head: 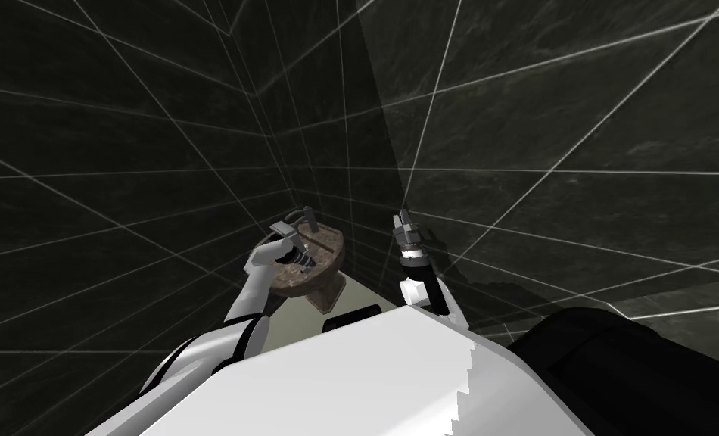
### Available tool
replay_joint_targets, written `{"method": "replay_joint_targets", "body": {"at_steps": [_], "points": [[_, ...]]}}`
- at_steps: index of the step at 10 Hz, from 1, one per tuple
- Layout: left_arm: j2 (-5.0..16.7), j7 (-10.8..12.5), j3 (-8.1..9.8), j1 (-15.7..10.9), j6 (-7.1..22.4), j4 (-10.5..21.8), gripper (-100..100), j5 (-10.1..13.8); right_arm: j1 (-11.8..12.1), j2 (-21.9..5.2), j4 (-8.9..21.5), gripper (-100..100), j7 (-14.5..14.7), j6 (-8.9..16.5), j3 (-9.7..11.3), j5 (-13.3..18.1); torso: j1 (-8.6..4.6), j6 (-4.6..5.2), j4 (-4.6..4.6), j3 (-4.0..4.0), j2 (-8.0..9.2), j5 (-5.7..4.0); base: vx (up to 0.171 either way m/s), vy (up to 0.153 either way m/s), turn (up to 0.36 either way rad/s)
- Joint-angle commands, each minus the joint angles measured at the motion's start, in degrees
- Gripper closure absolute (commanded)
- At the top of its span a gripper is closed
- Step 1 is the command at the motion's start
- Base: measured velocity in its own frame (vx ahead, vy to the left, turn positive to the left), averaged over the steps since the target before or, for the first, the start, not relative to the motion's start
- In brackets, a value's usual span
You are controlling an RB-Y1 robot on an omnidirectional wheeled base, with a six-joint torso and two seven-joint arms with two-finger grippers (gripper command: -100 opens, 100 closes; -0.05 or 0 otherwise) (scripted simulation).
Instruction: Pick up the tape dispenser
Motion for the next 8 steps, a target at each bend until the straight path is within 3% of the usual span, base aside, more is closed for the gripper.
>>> {"method": "replay_joint_targets", "body": {"at_steps": [1,6,7,8], "points": [[0.9,2.1,1.69,0.4,-1.6,1.1,-100,-0.8,0.0,0.0,0.0,0,0.0,0.0,0.0,0.0,0.00,0.00,0.00,0.00,0.00,0.00,-0.111,0.110,-0.478],[2.7,7.3,5.55,-0.1,-5.8,5.8,-100,-3.3,0.0,0.0,0.0,0,0.0,0.0,0.0,0.0,-0.06,-0.02,0.01,0.01,0.00,-0.01,-0.128,0.083,-0.383],[2.5,6.4,4.95,-0.6,-5.1,5.6,-100,-3.0,0.0,0.0,0.0,0,0.0,0.0,0.0,0.0,0.00,-0.02,0.02,0.05,0.08,0.00,-0.065,0.041,-0.091],[2.6,6.7,5.07,-0.6,-5.3,5.7,100,-3.0,0.0,0.0,0.0,0,0.0,0.0,0.0,0.0,-0.06,-0.11,0.00,-0.03,-0.09,0.00,-0.011,0.007,0.018]]}}
